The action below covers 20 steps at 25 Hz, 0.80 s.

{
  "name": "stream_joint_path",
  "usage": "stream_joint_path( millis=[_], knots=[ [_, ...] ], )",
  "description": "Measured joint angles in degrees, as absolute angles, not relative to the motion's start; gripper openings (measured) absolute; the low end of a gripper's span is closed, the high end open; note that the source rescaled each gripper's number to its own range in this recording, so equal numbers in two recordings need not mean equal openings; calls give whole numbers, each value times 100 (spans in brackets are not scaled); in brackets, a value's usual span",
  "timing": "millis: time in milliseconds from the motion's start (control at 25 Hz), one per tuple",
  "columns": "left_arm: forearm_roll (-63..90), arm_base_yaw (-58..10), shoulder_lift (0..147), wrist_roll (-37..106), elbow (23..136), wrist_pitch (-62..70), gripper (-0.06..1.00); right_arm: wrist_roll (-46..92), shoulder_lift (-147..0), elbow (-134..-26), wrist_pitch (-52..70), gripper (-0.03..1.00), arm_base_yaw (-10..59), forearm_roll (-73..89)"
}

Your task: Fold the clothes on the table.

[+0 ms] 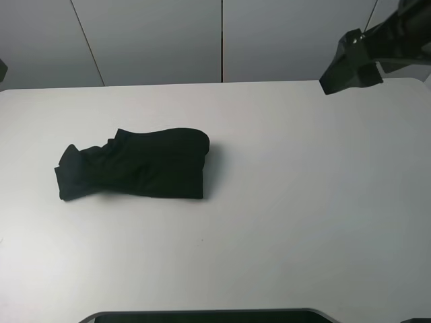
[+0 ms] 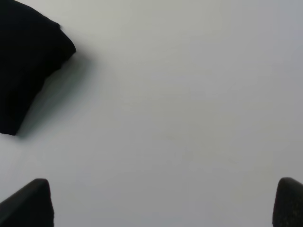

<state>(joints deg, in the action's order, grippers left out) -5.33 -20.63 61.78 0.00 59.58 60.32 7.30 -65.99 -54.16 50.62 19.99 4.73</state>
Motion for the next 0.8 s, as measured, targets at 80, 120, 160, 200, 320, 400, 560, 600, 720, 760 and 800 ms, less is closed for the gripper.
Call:
stream_joint_path(
  millis=[80, 120, 160, 200, 320, 400, 560, 600, 720, 760, 800],
  knots=[
    [-612, -2063, 5575, -126, 5512, 6097, 98, 606, -6042, -5003, 5055, 100, 1999, 412],
    [-641, -2063, 5313, -182, 5341, 6128, 98, 564, -5759, -4845, 5069, 100, 1999, 400],
    [-642, -2063, 5005, -240, 5153, 6165, 98, 553, -5466, -4734, 5082, 100, 1999, 400],
    [-620, -2063, 4703, -275, 4985, 6195, 98, 537, -5229, -4634, 5119, 100, 1999, 400],
    [-469, -2063, 3898, -299, 4579, 6394, 98, 468, -4476, -4363, 5364, 100, 1999, 400],
    [-407, -2063, 3444, -310, 4353, 6540, 98, 442, -4018, -4235, 5492, 100, 1999, 400],
    [-370, -2063, 2617, -310, 3976, 6847, 98, 431, -3120, -3898, 5573, 100, 1999, 400],
    [-375, -2063, 2433, -310, 3887, 6898, 98, 431, -2951, -3804, 5595, 100, 1999, 400],
    [-316, -2063, 1961, -333, 3621, 6964, 98, 431, -2354, -3517, 5649, 100, 1999, 400],
    [-288, -2063, 1805, -358, 3527, 6979, 98, 431, -2197, -3433, 5678, 100, 1999, 400],
    [-275, -2063, 1658, -372, 3455, 6996, 98, 431, -2046, -3333, 5713, 100, 1999, 400]
  ],
)
